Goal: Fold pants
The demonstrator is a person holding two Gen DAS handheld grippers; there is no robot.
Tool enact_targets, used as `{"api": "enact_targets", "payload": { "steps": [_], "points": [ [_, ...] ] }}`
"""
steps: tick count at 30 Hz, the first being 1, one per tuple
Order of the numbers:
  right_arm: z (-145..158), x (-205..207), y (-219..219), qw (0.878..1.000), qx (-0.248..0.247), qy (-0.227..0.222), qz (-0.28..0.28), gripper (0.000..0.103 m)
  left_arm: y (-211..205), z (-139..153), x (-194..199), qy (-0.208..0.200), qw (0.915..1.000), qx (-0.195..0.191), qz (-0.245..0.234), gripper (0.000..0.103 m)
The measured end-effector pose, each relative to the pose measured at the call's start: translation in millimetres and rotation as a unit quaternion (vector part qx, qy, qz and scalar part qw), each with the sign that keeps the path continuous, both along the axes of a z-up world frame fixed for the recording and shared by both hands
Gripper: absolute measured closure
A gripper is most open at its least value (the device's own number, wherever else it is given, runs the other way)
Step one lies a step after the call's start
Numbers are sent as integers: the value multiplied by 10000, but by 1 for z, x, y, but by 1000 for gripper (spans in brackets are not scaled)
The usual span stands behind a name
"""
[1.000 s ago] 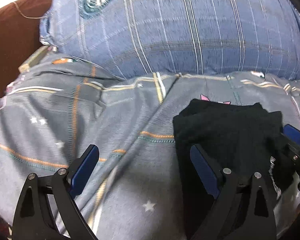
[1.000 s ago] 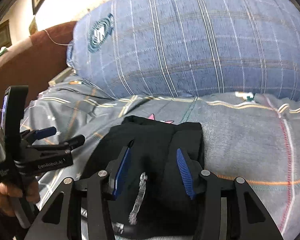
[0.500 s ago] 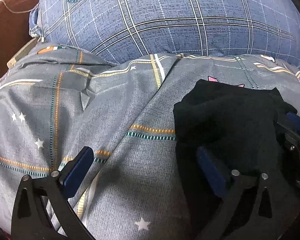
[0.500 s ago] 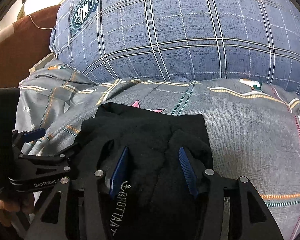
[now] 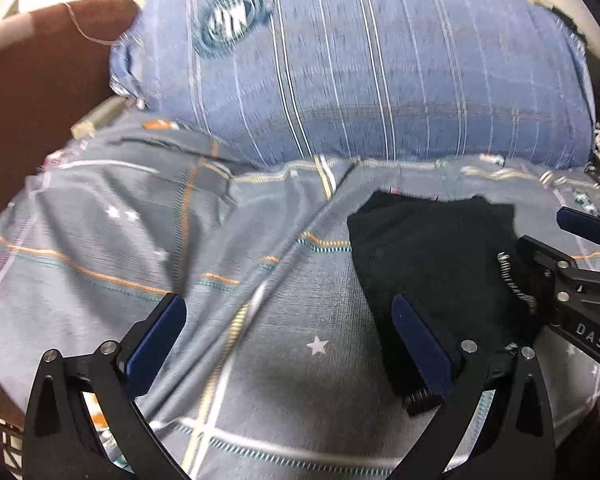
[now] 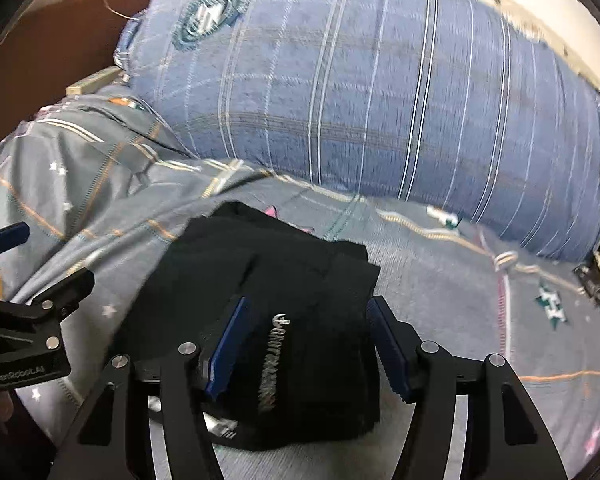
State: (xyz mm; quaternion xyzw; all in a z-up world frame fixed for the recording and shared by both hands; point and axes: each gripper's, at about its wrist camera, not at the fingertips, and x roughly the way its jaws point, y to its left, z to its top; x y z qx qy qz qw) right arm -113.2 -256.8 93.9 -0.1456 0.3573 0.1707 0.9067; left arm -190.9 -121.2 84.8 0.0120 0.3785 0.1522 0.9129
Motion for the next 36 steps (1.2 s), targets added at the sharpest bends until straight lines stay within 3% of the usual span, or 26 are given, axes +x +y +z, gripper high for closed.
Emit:
{"api": "enact_targets", "payload": {
  "steps": [6,18,26,36],
  "points": [
    [38,-37,3,9992,-50,-393,24,35,2,39,-36,-474,9986,188,-123,0],
    [83,-98,-6,9966,-4,-823,71,28,-11,79,-82,-856,9956,219,-306,0],
    [89,-121,-17,9966,-33,-826,47,27,-10,92,-93,-955,9950,117,-273,0],
    [76,-118,-39,9977,-119,-637,-219,26,-8,87,-94,-872,9957,-143,-290,0]
  ]
}}
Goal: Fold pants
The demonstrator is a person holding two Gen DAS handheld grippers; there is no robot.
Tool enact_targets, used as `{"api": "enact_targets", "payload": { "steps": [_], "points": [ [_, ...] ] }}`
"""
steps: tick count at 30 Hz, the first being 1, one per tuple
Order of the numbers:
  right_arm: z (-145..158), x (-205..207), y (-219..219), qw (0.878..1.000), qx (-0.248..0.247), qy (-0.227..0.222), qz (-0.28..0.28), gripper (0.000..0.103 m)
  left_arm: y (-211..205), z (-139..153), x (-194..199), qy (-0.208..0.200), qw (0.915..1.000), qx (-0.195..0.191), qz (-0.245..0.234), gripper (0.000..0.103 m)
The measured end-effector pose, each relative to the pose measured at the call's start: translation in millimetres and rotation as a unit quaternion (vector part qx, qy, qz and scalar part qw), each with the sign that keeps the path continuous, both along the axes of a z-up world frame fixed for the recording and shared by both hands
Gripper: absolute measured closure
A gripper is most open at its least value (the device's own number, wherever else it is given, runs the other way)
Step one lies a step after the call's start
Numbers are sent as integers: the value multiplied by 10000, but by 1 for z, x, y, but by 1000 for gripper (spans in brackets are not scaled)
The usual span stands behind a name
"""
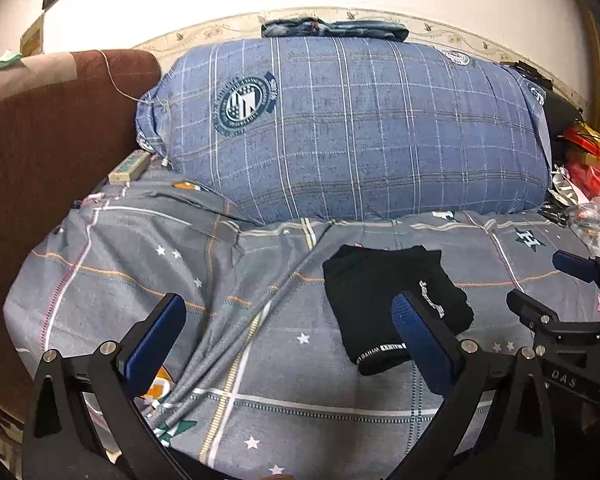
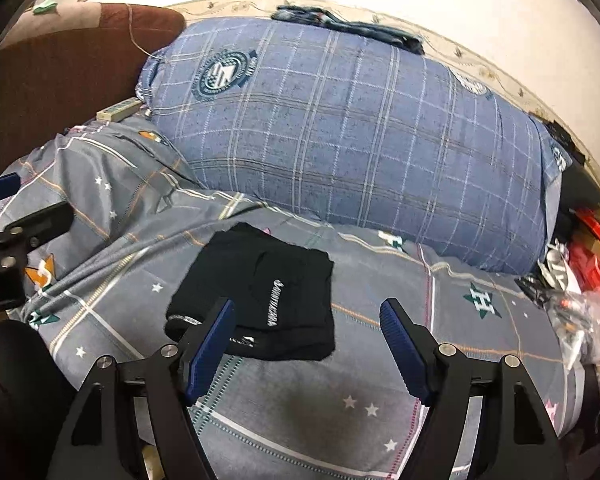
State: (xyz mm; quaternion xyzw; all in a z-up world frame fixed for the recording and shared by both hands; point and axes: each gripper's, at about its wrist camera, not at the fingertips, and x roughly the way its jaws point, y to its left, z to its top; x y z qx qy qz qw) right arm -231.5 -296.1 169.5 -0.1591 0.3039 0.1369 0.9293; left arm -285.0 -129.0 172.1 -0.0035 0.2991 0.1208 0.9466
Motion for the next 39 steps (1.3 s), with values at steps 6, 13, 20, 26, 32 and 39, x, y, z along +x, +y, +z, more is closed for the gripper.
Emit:
{"api": "enact_targets", "payload": {
  "steps": [6,13,20,26,32,39],
  "points": [
    [-19,11,-23,9992,141,320,-191,26,-5,-18,3,241,9995,-144,-127,0],
    [-39,24,-48,9952,754,622,50,26,-1,-44,12,397,9983,-307,-301,0],
    [-76,72,-72,9745,1757,1384,185,26,25,-96,58,1286,9868,-987,-50,0],
    [-109,116,-70,9601,2143,1776,280,26,33,-117,90,1601,9747,-1559,67,0],
    [-132,158,-71,9449,2555,2027,284,26,23,-121,122,1684,9680,-1850,-165,0],
    [-150,168,-71,9239,2969,2372,452,25,8,-140,133,2031,9525,-2200,-555,0]
  ]
}}
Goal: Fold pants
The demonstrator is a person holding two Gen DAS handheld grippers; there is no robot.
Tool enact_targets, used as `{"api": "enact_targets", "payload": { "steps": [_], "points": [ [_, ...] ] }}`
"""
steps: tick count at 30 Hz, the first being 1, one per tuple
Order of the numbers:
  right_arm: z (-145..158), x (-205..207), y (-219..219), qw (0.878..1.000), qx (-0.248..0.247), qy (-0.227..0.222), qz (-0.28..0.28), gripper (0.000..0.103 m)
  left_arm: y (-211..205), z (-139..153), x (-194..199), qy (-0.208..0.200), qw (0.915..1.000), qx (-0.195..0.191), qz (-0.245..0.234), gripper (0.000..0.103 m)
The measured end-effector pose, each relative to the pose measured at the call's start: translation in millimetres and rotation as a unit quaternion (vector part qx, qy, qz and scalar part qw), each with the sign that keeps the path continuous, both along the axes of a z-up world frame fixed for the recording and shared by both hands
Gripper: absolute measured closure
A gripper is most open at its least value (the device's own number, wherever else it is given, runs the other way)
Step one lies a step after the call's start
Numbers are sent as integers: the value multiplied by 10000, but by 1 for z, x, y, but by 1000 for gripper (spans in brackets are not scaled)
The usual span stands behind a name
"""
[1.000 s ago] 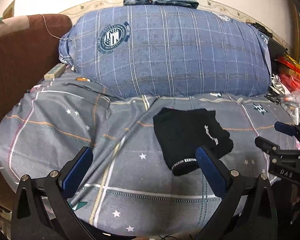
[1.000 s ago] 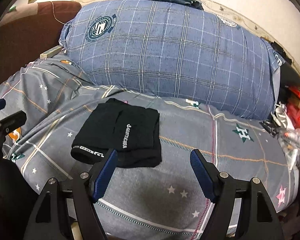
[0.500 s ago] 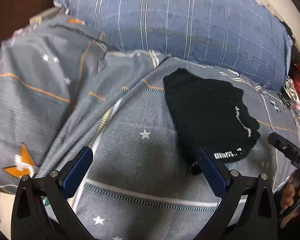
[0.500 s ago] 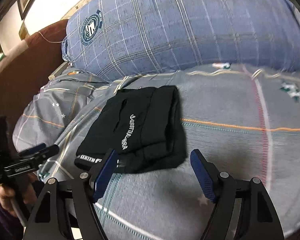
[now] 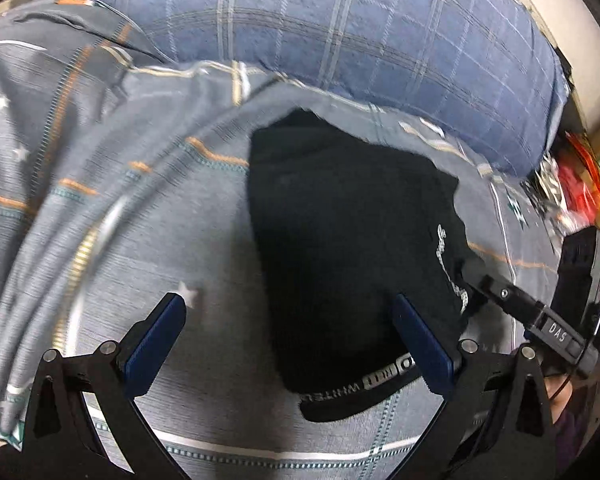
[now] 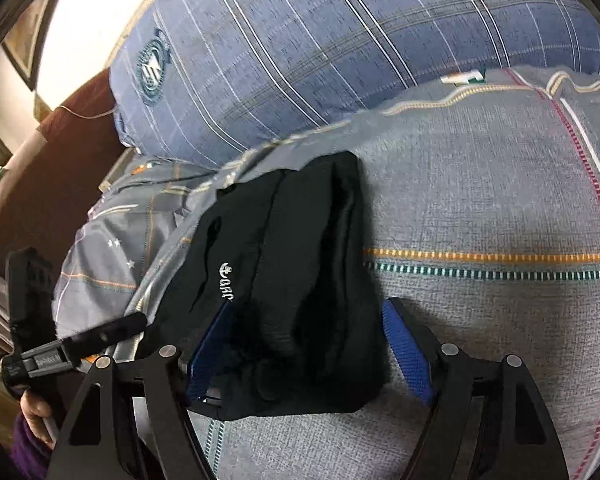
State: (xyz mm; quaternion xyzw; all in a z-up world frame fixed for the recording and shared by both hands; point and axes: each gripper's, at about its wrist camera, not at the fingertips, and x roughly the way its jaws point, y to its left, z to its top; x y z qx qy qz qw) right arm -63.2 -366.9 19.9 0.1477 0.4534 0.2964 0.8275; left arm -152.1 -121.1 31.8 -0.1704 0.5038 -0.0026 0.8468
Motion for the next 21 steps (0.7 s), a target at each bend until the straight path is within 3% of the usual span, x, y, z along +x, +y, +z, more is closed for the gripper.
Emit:
{"api": "enact_targets", "payload": {
  "steps": [2,3,10,16,21],
  "points": [
    [1,-4,4,9999,-114,-39,16,29,-4,-5,-1,52,9999,106,-82,0],
    [2,-6,7,9997,-217,-95,22,37,-4,-6,0,83,9998,161,-82,0],
    [17,-29,19,9990,-367,-254,49,54,2,-3,0,209,9989,411,32,6],
    [16,-41,32,9921,-1160,-451,-144,45,7,1,-9,174,9978,619,184,6],
    [30,-55,41,9852,-1531,-769,-75,44,5,12,-25,9,9954,936,199,6]
  ]
}}
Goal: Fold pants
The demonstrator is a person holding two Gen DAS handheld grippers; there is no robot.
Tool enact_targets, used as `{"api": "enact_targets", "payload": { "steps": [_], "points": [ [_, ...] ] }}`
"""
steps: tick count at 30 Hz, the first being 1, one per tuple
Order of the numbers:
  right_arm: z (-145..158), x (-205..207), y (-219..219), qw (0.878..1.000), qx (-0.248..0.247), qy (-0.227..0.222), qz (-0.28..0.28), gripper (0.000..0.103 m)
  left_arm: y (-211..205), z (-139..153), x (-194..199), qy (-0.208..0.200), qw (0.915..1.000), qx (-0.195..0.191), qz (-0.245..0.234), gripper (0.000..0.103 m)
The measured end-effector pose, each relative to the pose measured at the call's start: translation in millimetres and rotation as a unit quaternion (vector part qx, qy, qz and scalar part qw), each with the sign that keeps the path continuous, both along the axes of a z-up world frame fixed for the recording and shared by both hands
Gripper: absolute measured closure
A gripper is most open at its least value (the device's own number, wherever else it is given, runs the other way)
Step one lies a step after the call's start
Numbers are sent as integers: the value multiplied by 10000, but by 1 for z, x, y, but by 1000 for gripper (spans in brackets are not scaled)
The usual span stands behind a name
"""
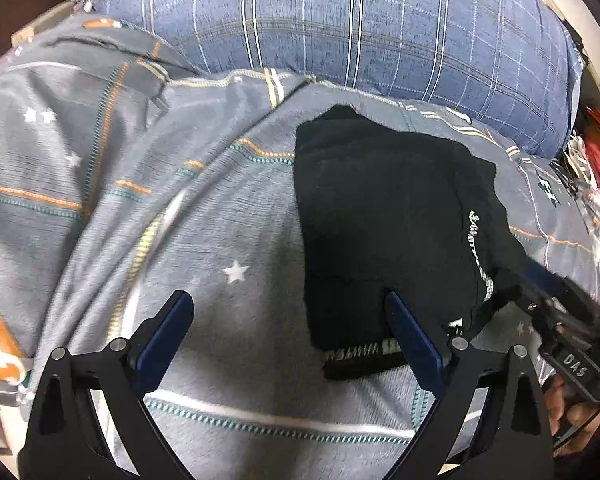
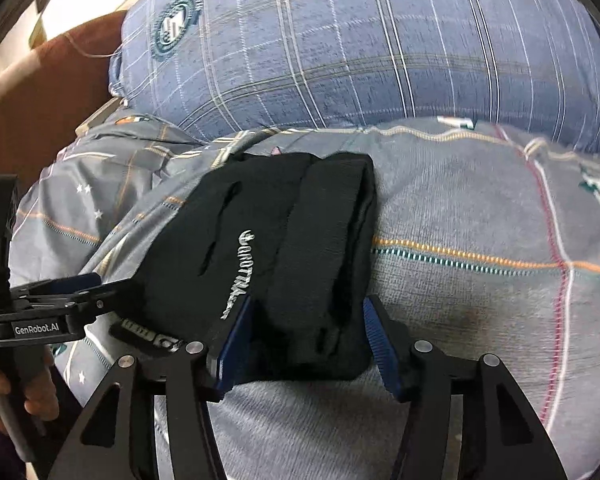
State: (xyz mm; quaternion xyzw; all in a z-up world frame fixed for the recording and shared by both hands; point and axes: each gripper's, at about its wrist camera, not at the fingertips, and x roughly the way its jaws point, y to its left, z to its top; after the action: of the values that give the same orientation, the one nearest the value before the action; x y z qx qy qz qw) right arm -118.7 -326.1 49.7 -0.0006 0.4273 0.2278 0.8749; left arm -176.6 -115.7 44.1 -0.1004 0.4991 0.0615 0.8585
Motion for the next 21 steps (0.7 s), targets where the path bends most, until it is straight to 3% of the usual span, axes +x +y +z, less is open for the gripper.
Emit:
{"api": "enact_targets", "payload": {
  "steps": [7,10,12,16,21],
  "points": [
    [29,-36,6,9978,107,-542,362,41,-8,16,-27,-288,9988,405,-44,5],
    [32,-45,17,9954,-150,-846,421,41,-9,13,-23,-227,9980,589,-70,5],
    [28,-40,24,9953,-297,-782,496,42,-6,9,-18,-85,9979,642,9,5],
    [12,-28,30,9968,-336,-510,516,59,0,-2,-12,10,9982,591,87,5],
    [-13,-19,31,9972,-526,-347,412,62,2,-21,-8,260,9987,444,41,3]
  ]
}}
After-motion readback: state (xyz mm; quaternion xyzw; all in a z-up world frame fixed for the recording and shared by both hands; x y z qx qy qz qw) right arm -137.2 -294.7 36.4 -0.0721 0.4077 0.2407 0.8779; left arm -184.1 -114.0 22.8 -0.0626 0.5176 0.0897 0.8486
